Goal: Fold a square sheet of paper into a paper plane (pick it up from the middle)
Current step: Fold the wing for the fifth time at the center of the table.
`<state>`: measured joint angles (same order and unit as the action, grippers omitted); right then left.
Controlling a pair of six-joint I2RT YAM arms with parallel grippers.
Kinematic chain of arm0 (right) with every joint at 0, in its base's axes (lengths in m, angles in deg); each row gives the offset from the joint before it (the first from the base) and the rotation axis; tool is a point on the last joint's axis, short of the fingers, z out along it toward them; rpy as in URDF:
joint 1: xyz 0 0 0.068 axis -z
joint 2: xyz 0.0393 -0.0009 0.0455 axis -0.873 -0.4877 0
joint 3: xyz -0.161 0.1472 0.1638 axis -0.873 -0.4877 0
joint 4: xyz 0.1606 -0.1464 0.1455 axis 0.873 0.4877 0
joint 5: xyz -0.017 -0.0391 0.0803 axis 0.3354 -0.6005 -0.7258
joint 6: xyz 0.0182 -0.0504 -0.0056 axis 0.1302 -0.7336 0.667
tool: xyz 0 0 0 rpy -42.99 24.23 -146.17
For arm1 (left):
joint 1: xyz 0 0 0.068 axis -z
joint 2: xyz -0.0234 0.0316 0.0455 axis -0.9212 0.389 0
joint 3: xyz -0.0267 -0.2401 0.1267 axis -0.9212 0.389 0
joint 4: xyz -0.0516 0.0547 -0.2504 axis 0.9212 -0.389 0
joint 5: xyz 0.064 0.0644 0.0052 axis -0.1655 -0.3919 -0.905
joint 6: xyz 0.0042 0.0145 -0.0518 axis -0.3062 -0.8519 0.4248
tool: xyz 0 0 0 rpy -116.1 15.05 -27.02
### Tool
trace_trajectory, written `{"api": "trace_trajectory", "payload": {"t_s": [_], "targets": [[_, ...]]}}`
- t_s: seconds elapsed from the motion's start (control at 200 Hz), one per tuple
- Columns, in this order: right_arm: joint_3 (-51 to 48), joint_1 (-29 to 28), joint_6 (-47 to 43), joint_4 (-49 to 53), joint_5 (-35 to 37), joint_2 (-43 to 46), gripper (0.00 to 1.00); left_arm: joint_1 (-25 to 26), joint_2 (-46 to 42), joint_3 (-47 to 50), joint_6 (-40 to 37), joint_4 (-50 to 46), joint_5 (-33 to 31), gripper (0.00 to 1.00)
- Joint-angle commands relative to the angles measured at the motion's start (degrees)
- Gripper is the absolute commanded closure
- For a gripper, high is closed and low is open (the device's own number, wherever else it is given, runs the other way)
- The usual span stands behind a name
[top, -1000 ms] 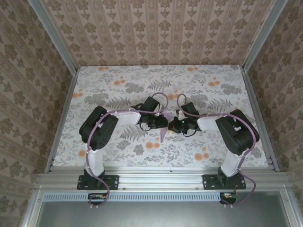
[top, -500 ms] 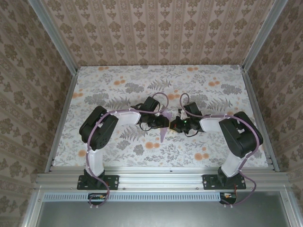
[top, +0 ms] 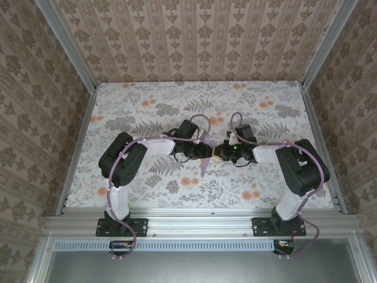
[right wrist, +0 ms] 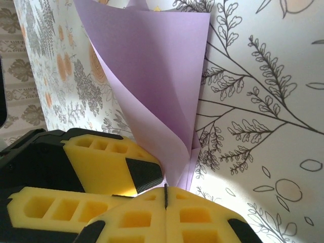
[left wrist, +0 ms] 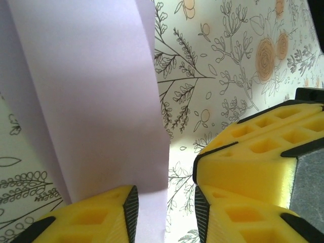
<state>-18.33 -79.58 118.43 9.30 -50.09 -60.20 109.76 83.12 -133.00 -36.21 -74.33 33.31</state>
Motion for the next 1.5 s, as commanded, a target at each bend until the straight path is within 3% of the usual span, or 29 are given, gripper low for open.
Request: {"api": "trace_trajectory", "payload": {"t_s": [0.0,0.365,0.895,1.495], "targets": [[-0.67,0.03,2.15,-3.97,-3.63,-0.51,0.95,0.10,0.61,1.42,-0.02,1.55,1.14,0.69],[0.40,0.07,0.84,-0.78,-2.28,-1.53,0.97,-0.09,0.82,1.45,-0.52,0.29,-0.69,0.84],[2.73,-0.77,1.59,-2.99,-3.33,-6.12,0.98,-0.07,1.48,1.63,-0.76,0.27,-3.92,0.88],[2.28,-2.11,1.59,-2.68,-3.41,-4.65,0.98,-0.05,1.99,1.75,-1.10,-1.04,-8.93,0.91]]}}
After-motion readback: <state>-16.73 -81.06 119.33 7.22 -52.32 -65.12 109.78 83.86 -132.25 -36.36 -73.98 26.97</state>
